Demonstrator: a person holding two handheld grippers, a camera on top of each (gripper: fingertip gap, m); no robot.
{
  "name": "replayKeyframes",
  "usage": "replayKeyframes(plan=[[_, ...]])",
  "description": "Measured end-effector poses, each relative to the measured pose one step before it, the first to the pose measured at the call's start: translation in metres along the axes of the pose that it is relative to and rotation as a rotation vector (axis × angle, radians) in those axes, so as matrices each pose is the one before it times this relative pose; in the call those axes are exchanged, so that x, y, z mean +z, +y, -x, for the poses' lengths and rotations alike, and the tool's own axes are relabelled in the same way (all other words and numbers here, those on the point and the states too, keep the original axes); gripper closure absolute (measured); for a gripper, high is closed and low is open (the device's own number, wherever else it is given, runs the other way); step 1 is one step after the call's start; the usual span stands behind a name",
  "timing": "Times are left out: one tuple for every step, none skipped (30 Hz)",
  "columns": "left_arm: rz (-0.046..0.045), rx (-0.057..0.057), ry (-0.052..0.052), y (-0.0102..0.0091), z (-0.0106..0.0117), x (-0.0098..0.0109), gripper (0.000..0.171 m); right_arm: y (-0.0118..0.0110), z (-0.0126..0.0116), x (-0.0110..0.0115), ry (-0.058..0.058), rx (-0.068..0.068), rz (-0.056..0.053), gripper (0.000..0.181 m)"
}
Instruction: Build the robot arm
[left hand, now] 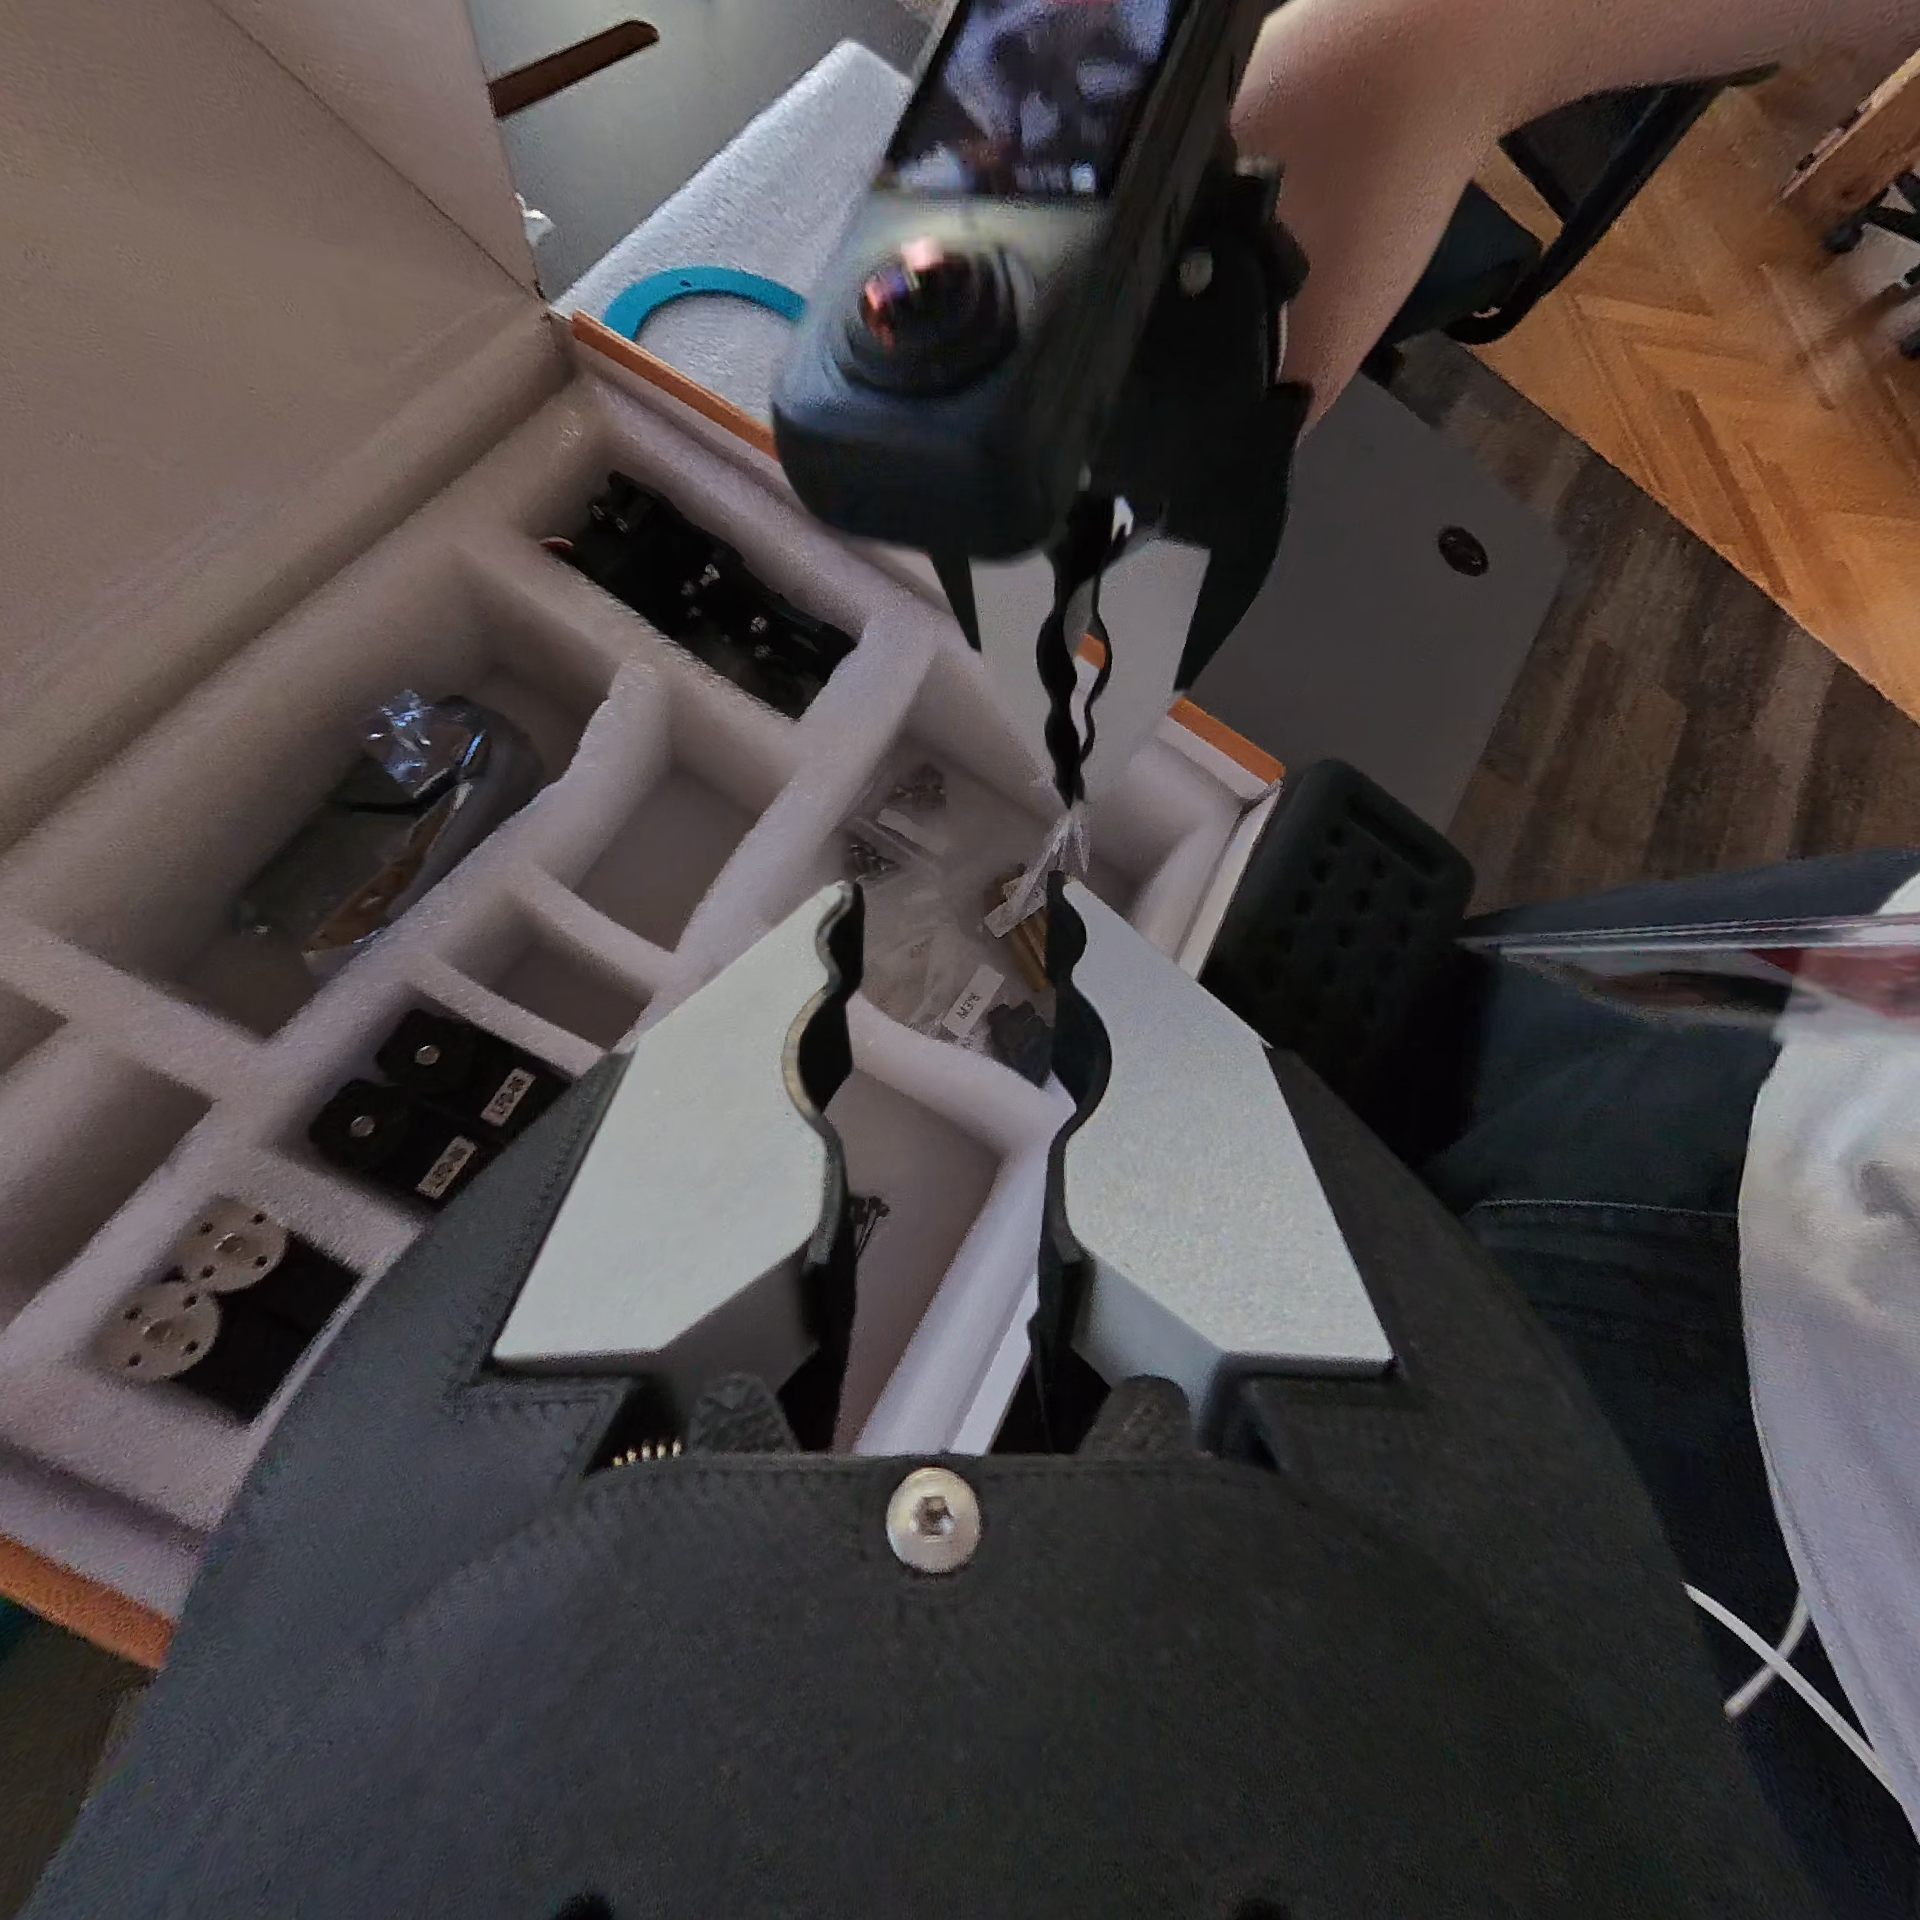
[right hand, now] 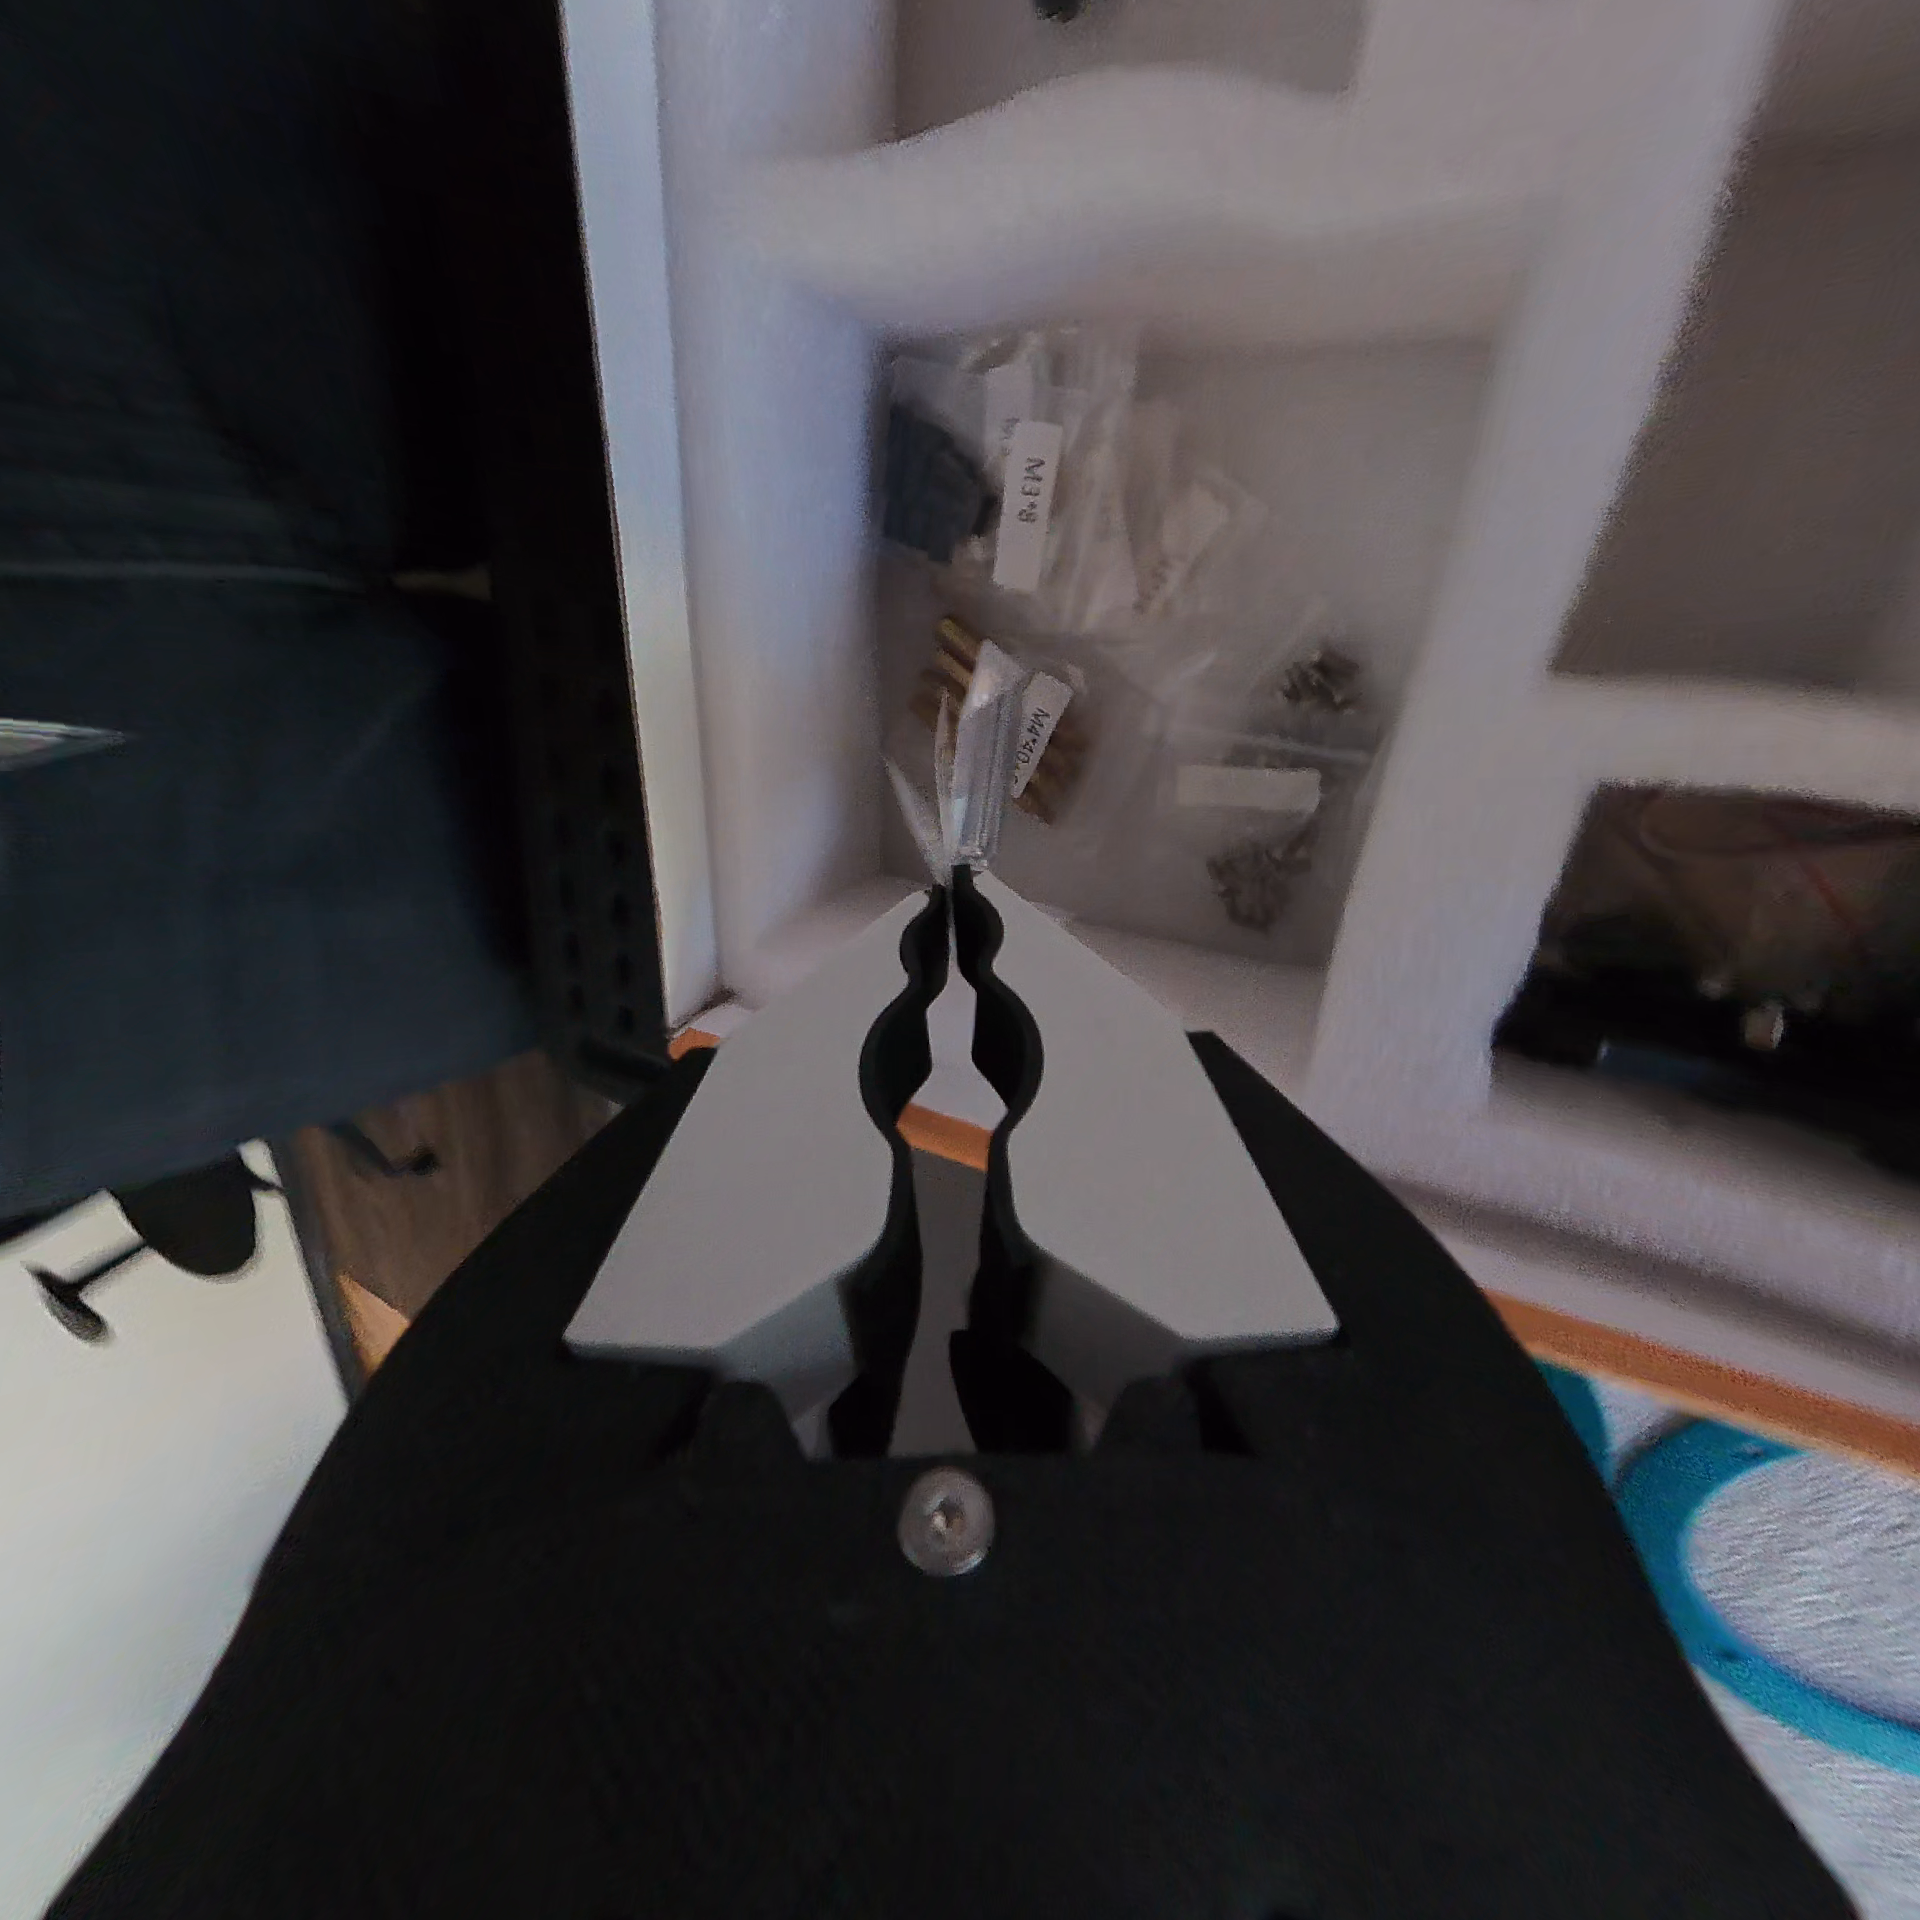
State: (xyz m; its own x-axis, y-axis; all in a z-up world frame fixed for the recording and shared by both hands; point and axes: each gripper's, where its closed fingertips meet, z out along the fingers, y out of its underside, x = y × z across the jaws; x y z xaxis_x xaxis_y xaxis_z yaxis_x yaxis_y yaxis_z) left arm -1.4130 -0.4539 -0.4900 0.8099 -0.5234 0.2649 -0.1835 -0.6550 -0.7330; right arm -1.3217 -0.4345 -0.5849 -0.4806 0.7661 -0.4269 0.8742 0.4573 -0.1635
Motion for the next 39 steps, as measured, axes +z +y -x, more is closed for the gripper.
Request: replayKeyframes(plan=[[0.01776,0.0015,0.0095,0.00062,-0.00009,0.00568,0.138,-0.00012,-0.00067,-0.00489,-0.0116,0.0523,-0.0316,0.181],[0.01633,0.0017,0.0032,0.00032,0.00095,0.00569,0.137,0.00018,0.00047,-0.00552,-0.0192,0.0453,-0.0282,0.181],[0.00909,-0.0032,0.0066,-0.00079,0.00089,0.00525,0.137,-0.00079,-0.00038,-0.00618,-0.0034,0.0272,-0.0316,0.181],[0.00381,-0.0100,0.0071,-0.00135,0.00124,0.00479,0.138,-0.00285,0.00103,-0.00635,0.0038,0.0080,-0.0425,0.181],[0.00336,-0.0135,0.0054,-0.00116,0.00195,0.00447,0.138,-0.00385,0.00311,-0.00532,0.0020,-0.0013,-0.0492,0.181],[0.00991,-0.0139,0.0057,-0.00004,0.00216,0.00447,0.137,-0.00303,0.00216,-0.00322,0.0109,0.0052,-0.0476,0.181],[0.01724,-0.0114,0.0052,0.00092,0.00224,0.00456,0.137,-0.00061,0.00197,-0.00026,0.0073,0.0191,-0.0359,0.181],[0.02320,-0.0107,-0.0041,0.00162,0.00294,0.00439,0.138,0.00023,0.00316,0.00248,-0.0085,0.0357,-0.0345,0.181],[0.02036,-0.0081,-0.0001,0.00157,0.00192,0.00408,0.138,-0.00052,0.00229,0.00425,-0.0092,0.0454,-0.0418,0.181],[0.01400,-0.0053,0.0111,0.00082,-0.00017,0.00375,0.139,-0.00111,0.00134,0.00478,-0.0062,0.0386,-0.0450,0.178],[0.01150,-0.0037,0.0054,0.00076,0.00066,0.00279,0.140,-0.00044,-0.00143,0.00388,0.0079,0.0297,-0.0379,0.165],[0.01033,-0.0032,-0.0035,0.00117,0.00191,0.00164,0.140,-0.00059,-0.00462,0.00167,0.0270,0.0221,-0.0287,0.160],[0.00755,-0.0062,-0.0040,0.00108,0.00168,0.00008,0.141,-0.00346,-0.00886,-0.00025,0.0553,0.0195,-0.0328,0.161],[-0.00073,-0.0142,-0.0023,0.00051,0.00119,-0.00151,0.142,-0.00674,-0.01086,-0.00019,0.0724,0.0207,-0.0379,0.163],[-0.01124,-0.0214,0.0008,-0.00048,0.00049,-0.00297,0.143,-0.00673,-0.01130,0.00135,0.0859,0.0299,-0.0229,0.169],[-0.01986,-0.0246,0.0004,-0.00100,0.00019,-0.00435,0.144,-0.00416,-0.01393,0.00220,0.1207,0.0494,0.0059,0.175],[-0.02248,-0.0260,-0.0076,-0.00124,0.00104,-0.00533,0.145,-0.00523,-0.00325,0.00308,0.0732,0.0462,-0.0025,0.173],[-0.02309,-0.0249,-0.0157,-0.00119,0.00187,-0.00632,0.145,-0.00405,0.00016,0.00316,0.0664,0.0428,-0.0043,0.170],[-0.02441,-0.0237,-0.0224,-0.00148,0.00252,-0.00691,0.145,-0.00273,-0.00216,0.00335,0.0859,0.0278,-0.0063,0.160],[-0.02855,-0.0205,-0.0193,-0.00200,0.00189,-0.00728,0.146,-0.00109,0.00175,0.00380,0.0564,0.0088,-0.0050,0.156],[-0.02924,-0.0159,-0.0202,-0.00217,0.00174,-0.00743,0.146,-0.00094,-0.00065,0.00275,0.0642,0.0117,-0.0086,0.156],[-0.02448,-0.0128,-0.0283,-0.00158,0.00297,-0.00721,0.147,-0.00120,-0.00063,0.00148,0.0543,0.0105,-0.0133,0.156],[-0.02041,-0.0083,-0.0208,-0.00109,0.00192,-0.00669,0.147,-0.00025,0.00073,0.00062,0.0341,0.0234,-0.0037,0.155],[-0.01772,-0.0048,-0.0139,-0.00085,0.00088,-0.00633,0.148,0.00015,0.00160,-0.00092,0.0183,0.0300,0.0016,0.152],[-0.01488,-0.0021,-0.0122,-0.00072,0.00082,-0.00588,0.148,0.00063,0.00112,-0.00219,0.0155,0.0295,-0.0017,0.151],[-0.01213,0.0013,-0.0044,-0.00036,-0.00009,-0.00547,0.148,0.00166,0.00320,-0.00200,-0.0019,0.0307,-0.0036,0.158],[-0.01035,0.0046,0.0050,-0.00053,-0.00115,-0.00507,0.148,0.00408,0.00306,0.00047,-0.0051,0.0394,0.0069,0.161],[-0.00971,0.0087,0.0071,-0.00058,-0.00111,-0.00493,0.148,0.00694,-0.00004,0.00350,0.0078,0.0353,0.0290,0.160],[-0.00782,0.0135,0.0080,-0.00058,-0.00096,-0.00482,0.149,0.00497,-0.00600,0.00560,0.0363,0.0145,0.0265,0.154],[-0.00590,0.0175,0.0095,-0.00036,-0.00081,-0.00469,0.149,0.00234,-0.00704,0.00644,0.0381,0.0162,0.0210,0.150],[-0.00155,0.0172,0.0089,0.00013,-0.00009,-0.00448,0.149,0.00058,0.00046,0.00709,-0.0100,0.0360,0.0196,0.148],[0.00243,0.0133,0.0075,0.00096,0.00065,-0.00442,0.149,0.00090,0.00404,0.00595,-0.0241,0.0563,0.0356,0.143],[0.00253,0.0085,0.0069,0.00111,0.00122,-0.00473,0.149,0.00069,0.00391,0.00531,-0.0119,0.0248,0.0311,0.141],[-0.00209,0.0046,0.0046,0.00082,0.00175,-0.00495,0.149,0.00242,-0.00204,0.00545,0.0328,-0.0111,0.0275,0.142],[-0.00641,0.0033,0.0025,0.00027,0.00199,-0.00494,0.149,0.00413,-0.00358,0.00492,0.0404,-0.0200,0.0234,0.145],[-0.00539,0.0049,-0.0020,0.00055,0.00250,-0.00460,0.149,0.00453,-0.00090,0.00409,0.0173,-0.0146,0.0147,0.156],[-0.00165,0.0069,-0.0037,0.00106,0.00268,-0.00354,0.149,0.00122,-0.00122,0.00113,0.0080,-0.0076,-0.0070,0.162],[0.00403,0.0068,-0.0024,0.00202,0.00243,-0.00238,0.149,-0.00213,-0.00446,-0.00353,0.0147,0.0033,-0.0242,0.178],[0.00731,0.0053,0.0004,0.00229,0.00150,-0.00108,0.149,-0.00441,-0.00458,-0.00719,-0.0007,0.0108,-0.0367,0.180]])
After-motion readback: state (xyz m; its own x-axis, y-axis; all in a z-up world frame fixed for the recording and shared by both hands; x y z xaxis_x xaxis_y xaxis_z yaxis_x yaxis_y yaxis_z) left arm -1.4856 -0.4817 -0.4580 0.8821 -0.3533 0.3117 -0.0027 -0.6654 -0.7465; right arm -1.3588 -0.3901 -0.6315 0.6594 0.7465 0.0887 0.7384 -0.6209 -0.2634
